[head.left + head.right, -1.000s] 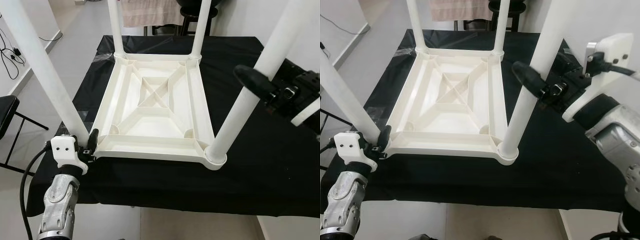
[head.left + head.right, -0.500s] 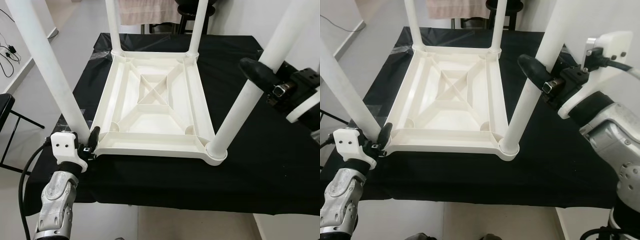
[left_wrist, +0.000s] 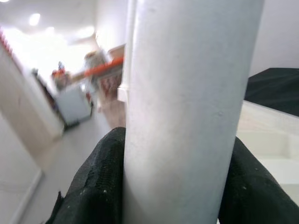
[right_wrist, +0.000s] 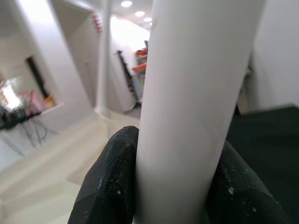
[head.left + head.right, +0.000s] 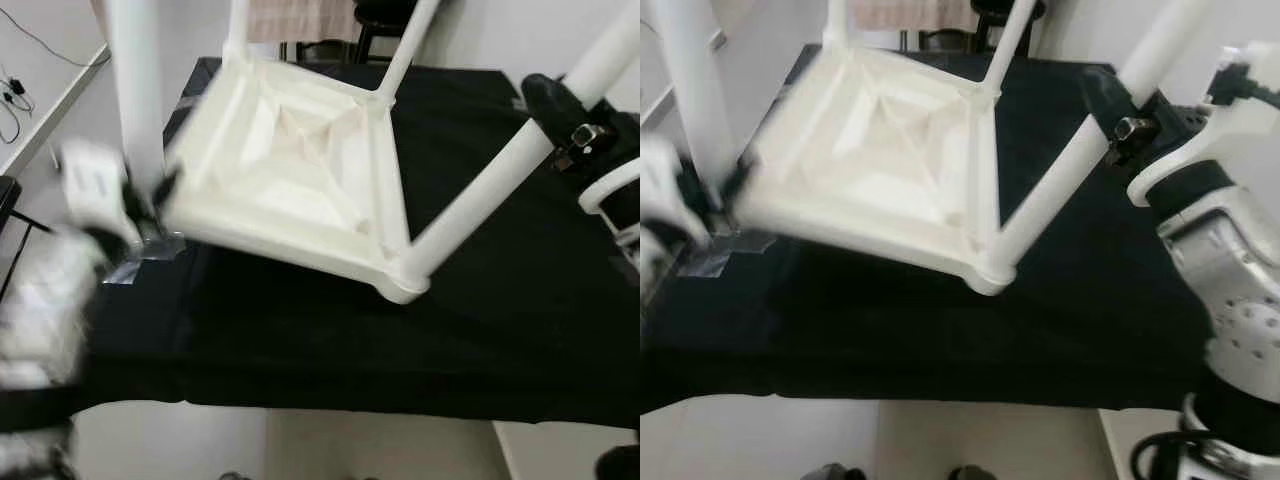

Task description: Building children table

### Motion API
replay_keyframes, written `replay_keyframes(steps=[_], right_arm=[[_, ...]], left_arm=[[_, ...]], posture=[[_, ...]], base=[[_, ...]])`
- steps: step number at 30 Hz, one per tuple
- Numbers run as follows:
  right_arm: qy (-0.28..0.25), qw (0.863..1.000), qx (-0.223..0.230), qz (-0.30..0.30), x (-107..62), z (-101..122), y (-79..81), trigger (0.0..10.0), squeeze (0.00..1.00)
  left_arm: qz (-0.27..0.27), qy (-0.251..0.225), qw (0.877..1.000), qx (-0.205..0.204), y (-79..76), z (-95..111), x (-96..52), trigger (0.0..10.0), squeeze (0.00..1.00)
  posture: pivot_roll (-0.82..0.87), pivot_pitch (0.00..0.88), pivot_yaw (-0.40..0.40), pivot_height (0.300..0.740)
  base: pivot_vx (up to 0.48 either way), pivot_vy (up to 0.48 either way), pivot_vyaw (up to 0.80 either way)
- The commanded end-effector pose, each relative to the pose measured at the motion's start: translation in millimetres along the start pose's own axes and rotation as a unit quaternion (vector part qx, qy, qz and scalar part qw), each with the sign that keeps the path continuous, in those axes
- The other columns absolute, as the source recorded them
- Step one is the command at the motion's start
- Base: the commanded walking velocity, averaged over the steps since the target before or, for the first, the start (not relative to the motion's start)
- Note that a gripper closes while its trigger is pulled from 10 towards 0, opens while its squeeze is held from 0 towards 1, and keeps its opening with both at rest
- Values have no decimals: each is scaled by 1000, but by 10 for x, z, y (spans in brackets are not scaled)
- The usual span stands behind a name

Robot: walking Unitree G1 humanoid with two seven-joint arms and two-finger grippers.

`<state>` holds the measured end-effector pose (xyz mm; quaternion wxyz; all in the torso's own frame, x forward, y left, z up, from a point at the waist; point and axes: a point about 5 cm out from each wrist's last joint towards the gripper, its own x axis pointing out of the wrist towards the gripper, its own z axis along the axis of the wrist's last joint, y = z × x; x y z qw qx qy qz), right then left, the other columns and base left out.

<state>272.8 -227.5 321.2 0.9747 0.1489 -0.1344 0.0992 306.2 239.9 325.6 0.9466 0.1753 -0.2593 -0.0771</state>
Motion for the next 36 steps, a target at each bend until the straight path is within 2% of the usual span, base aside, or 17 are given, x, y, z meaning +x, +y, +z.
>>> replay_keyframes(steps=[1, 5, 7, 9, 11, 13, 19, 20, 21, 25, 26, 28, 29, 30, 31, 32, 36], right_arm=[[110, 987, -35, -112, -3, -427, -264, 0, 0], [168, 970, 12, -176, 3, -959, -252, 0, 0], [183, 965, 21, -186, -5, -1084, -231, 0, 0], [219, 948, 72, -221, -8, -1519, -206, 0, 0], [226, 943, 85, -229, -9, -1628, -192, 0, 0], [266, 912, 97, -297, -55, -2011, -317, 0, 0], [303, 884, 80, -346, -175, -2306, -420, 0, 0], [315, 877, 75, -354, -237, -2395, -438, 353, 0], [337, 860, 65, -377, -367, -2536, -455, 1961, 0], [346, 853, 62, -386, -428, -2590, -453, 2824, 0], [350, 847, 55, -396, -484, -2643, -453, 4980, 0], [352, 843, 51, -403, -519, -2677, -451, 4980, 0], [354, 837, 46, -415, -560, -2733, -468, 10000, 0], [354, 833, 38, -424, -585, -2762, -496, 10000, 212], [354, 833, 38, -424, -585, -2762, -496, 10000, 212], [346, 833, 36, -430, -580, -2766, -524, 10000, 1000], [332, 835, 30, -438, -551, -2735, -581, 10000, 1000]], left_arm=[[16, -185, 982, -21, 228, 810, 106, 10000, 0], [-52, -246, 968, 6, 253, 1405, 453, 10000, 0], [-64, -253, 965, 7, 238, 1497, 518, 10000, 0], [-105, -265, 958, -19, 177, 1727, 745, 10000, 0], [-117, -267, 956, -27, 157, 1786, 798, 10000, 0], [-158, -267, 949, -62, 18, 1967, 1050, 10000, 0], [-210, -253, 939, -103, -211, 2147, 1291, 10000, 0], [-230, -243, 935, -117, -332, 2150, 1364, 10000, 0], [-271, -220, 927, -140, -545, 2117, 1468, 10000, 0], [-287, -213, 923, -140, -631, 2086, 1492, 10000, 0], [-318, -201, 914, -151, -772, 2013, 1517, 10000, 0], [-339, -194, 907, -159, -864, 1964, 1528, 10000, 0], [-368, -184, 896, -166, -989, 1887, 1534, 10000, 1000], [-391, -178, 887, -171, -1089, 1821, 1528, 10000, 1000], [-391, -178, 887, -171, -1089, 1821, 1528, 10000, 1000], [-402, -176, 881, -174, -1138, 1790, 1528, 10000, 1000], [-407, -181, 878, -174, -1143, 1780, 1525, 10000, 1000]], posture=[[-49, 137, -14, 740], [-27, 146, 9, 740], [-27, 146, 9, 740], [-8, 154, 28, 740], [-8, 154, 28, 740], [24, 179, 62, 740], [47, 219, 93, 740], [45, 232, 100, 740], [47, 248, 111, 740], [45, 259, 118, 740], [40, 268, 127, 740], [39, 270, 127, 740], [35, 282, 131, 740], [36, 284, 133, 740], [36, 284, 133, 740], [44, 290, 132, 740], [51, 295, 126, 740]], base=[[0, 0, 0], [0, 0, 0], [0, 0, 0], [0, 0, 0], [0, 0, 0], [0, 0, 0], [0, 0, 0], [0, 0, 0], [0, 0, 0], [0, 0, 0], [0, 0, 0], [0, 0, 0], [0, 0, 0], [0, 0, 0], [0, 0, 0], [0, 0, 0], [0, 0, 0]])
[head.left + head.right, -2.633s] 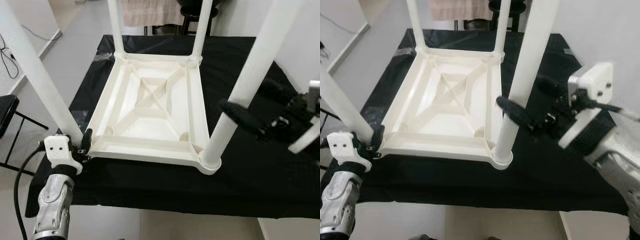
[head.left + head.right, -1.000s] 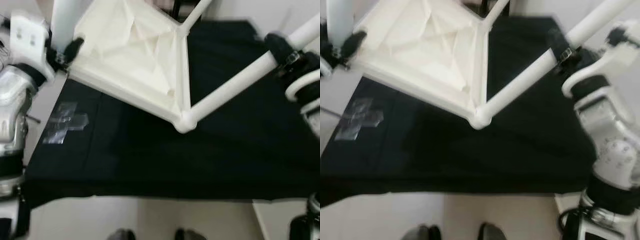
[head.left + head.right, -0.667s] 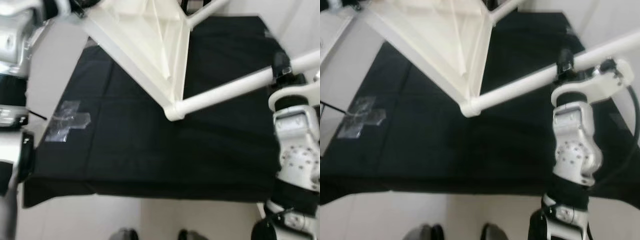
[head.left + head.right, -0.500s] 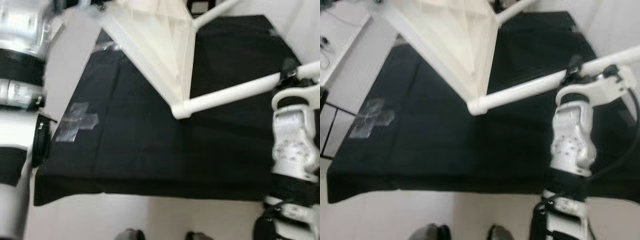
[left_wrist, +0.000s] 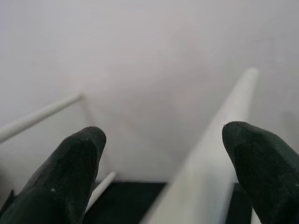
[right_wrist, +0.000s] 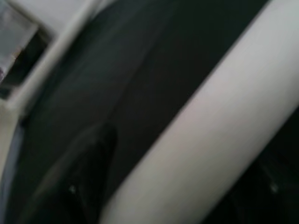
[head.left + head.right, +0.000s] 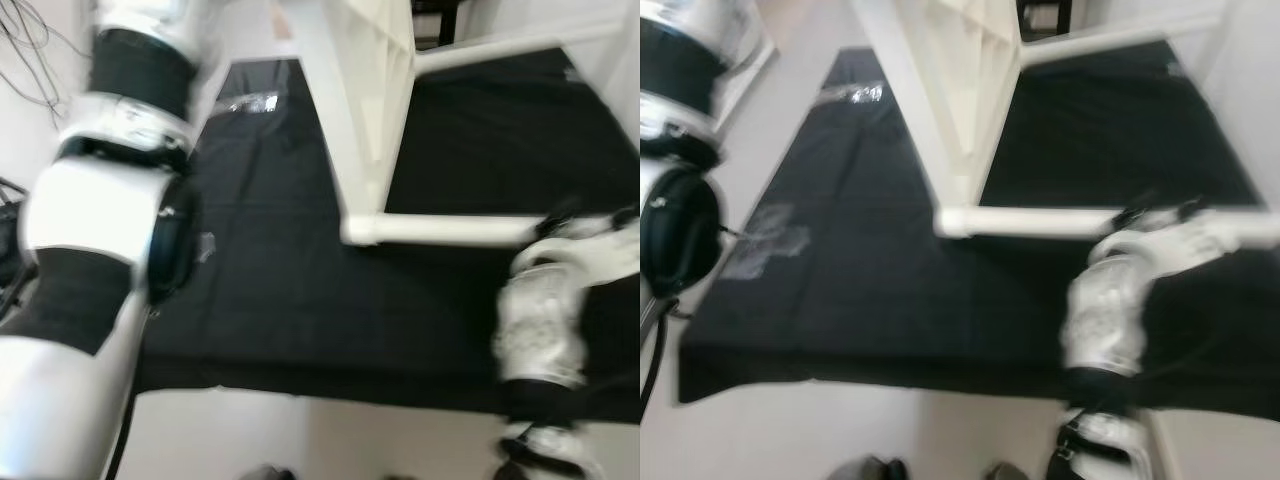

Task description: Building children table

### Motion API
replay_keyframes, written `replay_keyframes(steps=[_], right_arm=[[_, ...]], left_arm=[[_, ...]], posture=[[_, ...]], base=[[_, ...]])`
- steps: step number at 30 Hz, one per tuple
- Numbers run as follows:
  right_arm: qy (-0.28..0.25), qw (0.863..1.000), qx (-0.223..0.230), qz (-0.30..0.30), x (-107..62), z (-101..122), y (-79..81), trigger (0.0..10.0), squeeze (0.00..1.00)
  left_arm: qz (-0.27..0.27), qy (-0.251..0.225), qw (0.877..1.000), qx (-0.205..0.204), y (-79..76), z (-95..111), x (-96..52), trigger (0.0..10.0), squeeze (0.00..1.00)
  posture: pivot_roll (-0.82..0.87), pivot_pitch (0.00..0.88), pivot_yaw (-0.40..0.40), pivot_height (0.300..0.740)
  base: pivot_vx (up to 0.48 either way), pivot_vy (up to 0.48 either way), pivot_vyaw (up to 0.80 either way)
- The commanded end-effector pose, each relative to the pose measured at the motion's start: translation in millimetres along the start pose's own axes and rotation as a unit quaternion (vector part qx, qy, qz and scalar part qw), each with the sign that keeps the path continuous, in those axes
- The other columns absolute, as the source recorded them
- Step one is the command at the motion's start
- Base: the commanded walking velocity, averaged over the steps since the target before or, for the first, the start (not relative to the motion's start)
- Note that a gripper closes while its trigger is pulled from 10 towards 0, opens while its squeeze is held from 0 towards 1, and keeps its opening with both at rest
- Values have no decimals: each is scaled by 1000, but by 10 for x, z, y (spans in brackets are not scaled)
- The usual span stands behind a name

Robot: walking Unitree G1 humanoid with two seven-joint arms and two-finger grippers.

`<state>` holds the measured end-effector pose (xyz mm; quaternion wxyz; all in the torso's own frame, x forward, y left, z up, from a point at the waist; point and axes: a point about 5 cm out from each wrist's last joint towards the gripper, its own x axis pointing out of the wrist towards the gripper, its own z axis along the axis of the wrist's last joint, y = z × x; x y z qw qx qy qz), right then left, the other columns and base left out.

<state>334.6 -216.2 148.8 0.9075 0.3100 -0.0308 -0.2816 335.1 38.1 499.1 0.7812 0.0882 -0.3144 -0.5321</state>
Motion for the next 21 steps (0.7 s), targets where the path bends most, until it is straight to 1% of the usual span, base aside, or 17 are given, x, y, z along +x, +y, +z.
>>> replay_keyframes(steps=[1, 2, 3, 8, 11, 13, 14, 15, 16, 18, 20, 21], right_arm=[[235, 944, -205, -106, -229, -869, -748, 10000, 1000], [231, 944, -206, -110, -219, -863, -758, 10000, 1000], [225, 945, -210, -114, -214, -849, -767, 10000, 1000], [219, 945, -212, -116, -215, -822, -773, 10000, 1000], [209, 947, -213, -117, -240, -773, -754, 10000, 1000], [184, 952, -213, -117, -241, -671, -744, 10000, 1000], [184, 952, -213, -117, -241, -671, -744, 10000, 1000], [173, 954, -212, -120, -240, -623, -747, 10000, 1000], [160, 957, -205, -125, -257, -533, -754, 10000, 1000], [160, 957, -205, -125, -257, -533, -754, 10000, 1000], [148, 961, -196, -128, -295, -416, -760, 10000, 1000], [148, 961, -196, -128, -295, -416, -760, 10000, 1000]], left_arm=[[5, -4, 1000, -3, 56, -8, -74, 10000, 1000], [3, -6, 1000, 0, 71, 18, -90, 10000, 404], [3, -11, 1000, 3, 92, 61, -115, 10000, 0], [2, -19, 1000, 7, 121, 127, -166, 10000, 0], [12, -40, 999, 10, 182, 218, -306, 10000, 0], [28, -54, 998, 11, 231, 250, -439, 10000, 0], [28, -54, 998, 11, 231, 250, -439, 10000, 0], [34, -57, 998, 12, 246, 260, -487, 10000, 0], [48, -62, 997, 16, 283, 283, -568, 10000, 0], [48, -62, 997, 16, 283, 283, -568, 10000, 0], [67, -67, 995, 22, 332, 315, -671, 10000, 0], [67, -67, 995, 22, 332, 315, -671, 10000, 0]], posture=[[52, 295, 125, 740], [53, 295, 123, 740], [55, 296, 115, 740], [51, 296, 111, 740], [37, 300, 100, 740], [25, 299, 90, 740], [25, 299, 90, 740], [24, 299, 87, 740], [15, 300, 77, 740], [15, 300, 77, 740], [10, 299, 70, 740], [10, 299, 70, 740]], base=[[0, 0, 0], [0, 0, 0], [0, 0, 0], [0, 0, 0], [0, 0, 0], [0, 0, 0], [0, 0, 0], [0, 0, 0], [0, 0, 0], [0, 0, 0], [0, 0, 0], [0, 0, 0]])
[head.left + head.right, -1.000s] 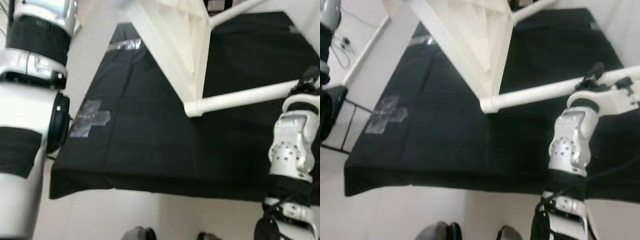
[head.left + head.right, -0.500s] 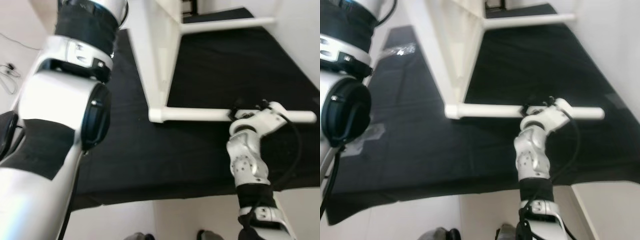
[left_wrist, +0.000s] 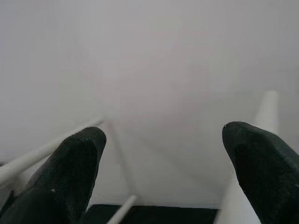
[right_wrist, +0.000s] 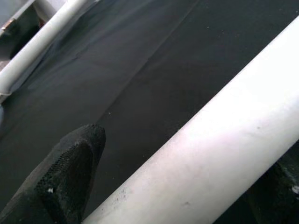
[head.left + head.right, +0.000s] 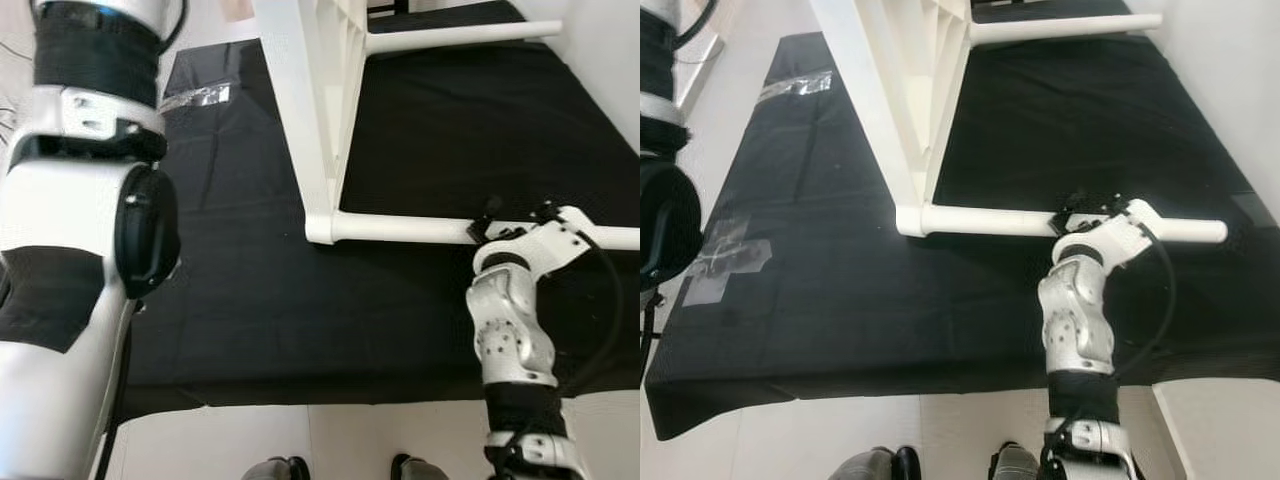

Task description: Building children table

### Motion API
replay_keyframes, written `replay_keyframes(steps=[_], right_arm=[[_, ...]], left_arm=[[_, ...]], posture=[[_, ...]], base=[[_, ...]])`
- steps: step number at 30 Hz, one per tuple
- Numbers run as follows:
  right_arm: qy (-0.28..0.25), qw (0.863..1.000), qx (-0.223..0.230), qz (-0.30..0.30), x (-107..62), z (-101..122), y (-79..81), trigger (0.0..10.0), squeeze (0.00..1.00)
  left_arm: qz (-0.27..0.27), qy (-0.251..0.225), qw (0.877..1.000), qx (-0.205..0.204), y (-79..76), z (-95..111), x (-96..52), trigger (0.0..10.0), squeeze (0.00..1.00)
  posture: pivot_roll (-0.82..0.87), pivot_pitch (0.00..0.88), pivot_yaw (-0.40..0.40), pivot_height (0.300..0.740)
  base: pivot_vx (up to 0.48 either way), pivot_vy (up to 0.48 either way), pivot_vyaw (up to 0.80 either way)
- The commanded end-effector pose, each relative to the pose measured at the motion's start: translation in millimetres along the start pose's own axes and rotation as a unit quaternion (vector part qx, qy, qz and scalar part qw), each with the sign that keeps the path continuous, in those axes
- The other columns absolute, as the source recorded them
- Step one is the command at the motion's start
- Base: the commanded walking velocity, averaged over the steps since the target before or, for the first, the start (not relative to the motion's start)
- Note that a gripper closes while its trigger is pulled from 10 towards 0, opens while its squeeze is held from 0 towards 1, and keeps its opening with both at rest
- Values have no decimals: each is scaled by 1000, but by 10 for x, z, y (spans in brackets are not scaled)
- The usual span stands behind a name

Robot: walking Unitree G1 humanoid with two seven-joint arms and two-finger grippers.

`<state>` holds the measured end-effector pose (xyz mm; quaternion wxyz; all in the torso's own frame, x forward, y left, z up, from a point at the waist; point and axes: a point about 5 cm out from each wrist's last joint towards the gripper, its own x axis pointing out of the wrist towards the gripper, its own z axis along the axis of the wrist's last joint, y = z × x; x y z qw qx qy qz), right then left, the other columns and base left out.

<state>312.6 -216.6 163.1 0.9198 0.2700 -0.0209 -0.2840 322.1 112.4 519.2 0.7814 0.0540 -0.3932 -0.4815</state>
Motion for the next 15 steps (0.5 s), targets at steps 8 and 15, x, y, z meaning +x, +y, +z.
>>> replay_keyframes(steps=[8, 15], right_arm=[[120, 980, -102, -118, -371, -202, -802, 10000, 1000], [73, 986, -51, -139, -535, 229, -886, 10000, 1000]], left_arm=[[47, -11, 999, 17, 176, 183, -400, 10000, 0], [88, -26, 996, 23, 238, 264, -590, 10000, 0]], posture=[[-19, 302, 50, 740], [-44, 303, 49, 740]], base=[[0, 0, 0], [0, 0, 0]])
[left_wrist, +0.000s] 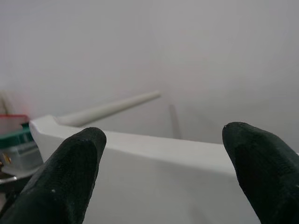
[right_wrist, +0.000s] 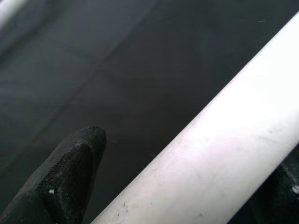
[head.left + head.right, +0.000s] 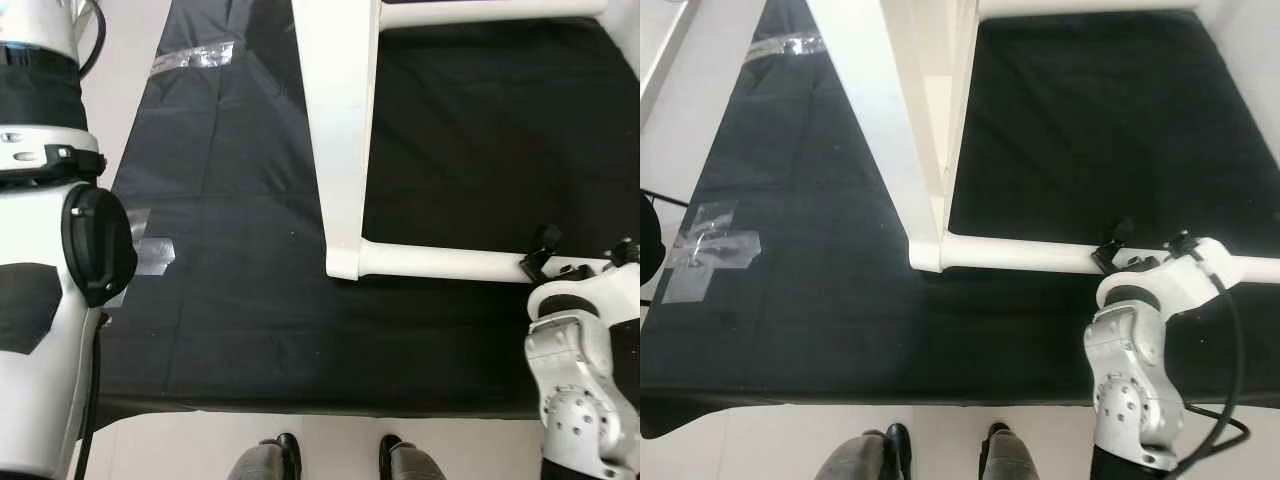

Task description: Building children table

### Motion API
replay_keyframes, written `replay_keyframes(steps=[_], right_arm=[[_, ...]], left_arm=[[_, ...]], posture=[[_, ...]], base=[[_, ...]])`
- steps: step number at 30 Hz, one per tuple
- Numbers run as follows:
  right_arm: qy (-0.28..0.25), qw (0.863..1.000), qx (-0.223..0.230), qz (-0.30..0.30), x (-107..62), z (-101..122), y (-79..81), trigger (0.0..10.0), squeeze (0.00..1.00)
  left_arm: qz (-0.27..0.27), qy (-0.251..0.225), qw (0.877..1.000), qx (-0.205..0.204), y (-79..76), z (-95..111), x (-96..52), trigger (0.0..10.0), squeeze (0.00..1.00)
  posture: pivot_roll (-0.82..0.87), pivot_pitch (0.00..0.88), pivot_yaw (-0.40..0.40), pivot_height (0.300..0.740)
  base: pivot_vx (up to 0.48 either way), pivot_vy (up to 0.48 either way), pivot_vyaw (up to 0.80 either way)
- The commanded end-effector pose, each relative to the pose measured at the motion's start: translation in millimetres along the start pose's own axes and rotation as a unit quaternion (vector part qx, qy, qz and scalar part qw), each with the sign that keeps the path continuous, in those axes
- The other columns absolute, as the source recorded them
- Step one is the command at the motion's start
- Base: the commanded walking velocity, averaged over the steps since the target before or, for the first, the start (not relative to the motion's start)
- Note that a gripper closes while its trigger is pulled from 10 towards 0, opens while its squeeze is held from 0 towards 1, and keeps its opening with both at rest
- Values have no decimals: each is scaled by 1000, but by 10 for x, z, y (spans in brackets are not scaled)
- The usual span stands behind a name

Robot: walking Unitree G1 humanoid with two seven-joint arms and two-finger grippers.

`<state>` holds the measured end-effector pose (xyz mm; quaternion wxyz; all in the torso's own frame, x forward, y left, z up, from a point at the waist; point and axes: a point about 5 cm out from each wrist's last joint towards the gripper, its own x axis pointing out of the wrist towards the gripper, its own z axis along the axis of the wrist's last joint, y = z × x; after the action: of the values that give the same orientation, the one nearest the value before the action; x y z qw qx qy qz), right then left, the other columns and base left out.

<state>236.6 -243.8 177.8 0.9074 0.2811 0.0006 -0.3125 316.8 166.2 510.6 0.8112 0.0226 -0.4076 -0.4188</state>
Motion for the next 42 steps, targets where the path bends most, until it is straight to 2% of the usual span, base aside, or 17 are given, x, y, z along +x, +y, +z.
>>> replay_keyframes(steps=[1, 3, 5, 6, 7, 9, 13, 16, 17, 22, 24, 29, 31, 39, 40, 41, 42], right_arm=[[55, 991, -59, -105, 6, -169, -388, 10000, 1000], [57, 991, -43, -113, -19, -133, -424, 10000, 1000], [72, 991, 2, -116, -50, -124, -447, 10000, 1000], [81, 991, 40, -95, -62, -127, -391, 10000, 1000], [81, 991, 40, -95, -62, -127, -391, 10000, 1000], [88, 990, 107, -30, -86, -75, -184, 10000, 1000], [90, 984, 156, 10, -111, -11, -59, 10000, 1000], [88, 981, 171, 14, -120, 30, -51, 10000, 1000], [87, 975, 204, 8, -142, 105, -96, 10000, 1000], [89, 969, 229, 13, -193, 153, -135, 10000, 1000], [77, 952, 286, 82, -333, 279, -61, 10000, 1000], [76, 934, 321, 135, -488, 362, -27, 10000, 1000], [85, 923, 331, 176, -668, 398, -73, 10000, 1000], [118, 913, 314, 232, -938, 455, -192, 10000, 941], [125, 917, 304, 225, -938, 456, -216, 10000, 306], [131, 927, 282, 209, -915, 431, -255, 10000, 0], [131, 927, 282, 209, -915, 431, -255, 10000, 0]], left_arm=[[12, -16, 1000, 16, 46, 131, -93, 10000, 0], [22, -17, 1000, 13, 67, 120, -136, 10000, 0], [44, -17, 999, 1, 97, 53, -245, 10000, 0], [53, -16, 998, -4, 100, 15, -290, 10000, 0], [53, -16, 998, -4, 100, 15, -290, 10000, 0], [59, -16, 998, -14, 82, -43, -334, 10000, 0], [63, -17, 998, -18, 69, -62, -347, 10000, 0], [64, -19, 998, -19, 66, -63, -349, 10000, 0], [66, -20, 997, -19, 56, -68, -359, 10000, 0], [69, -21, 997, -21, 44, -74, -374, 10000, 0], [72, -22, 997, -25, 39, -86, -392, 10000, 0], [72, -22, 997, -30, 37, -99, -399, 10000, 0], [71, -24, 997, -33, 34, -112, -401, 10000, 0], [72, -25, 996, -41, 23, -152, -399, 10000, 0], [73, -24, 996, -44, 17, -169, -401, 10000, 0], [75, -24, 996, -48, 11, -189, -405, 10000, 0], [75, -24, 996, -48, 11, -189, -405, 10000, 0]], posture=[[-44, 303, 49, 740], [-65, 307, 51, 740], [-72, 303, 48, 740], [-73, 303, 47, 740], [-73, 303, 47, 740], [-78, 301, 45, 740], [-81, 300, 43, 740], [-82, 300, 43, 740], [-91, 303, 41, 740], [-95, 305, 39, 740], [-111, 313, 33, 740], [-116, 314, 33, 740], [-127, 315, 31, 740], [-143, 312, 28, 740], [-158, 313, 24, 740], [-163, 311, 17, 740], [-163, 311, 17, 740]], base=[[0, 0, 0], [0, 0, 0], [0, 0, 0], [0, 0, 0], [0, 0, 0], [0, 0, 0], [0, 0, 0], [0, 0, 0], [0, 0, 0], [0, 0, 0], [0, 0, 0], [0, 0, 0], [0, 0, 0], [0, 0, 0], [0, 0, 0], [0, 0, 0], [0, 0, 0]])
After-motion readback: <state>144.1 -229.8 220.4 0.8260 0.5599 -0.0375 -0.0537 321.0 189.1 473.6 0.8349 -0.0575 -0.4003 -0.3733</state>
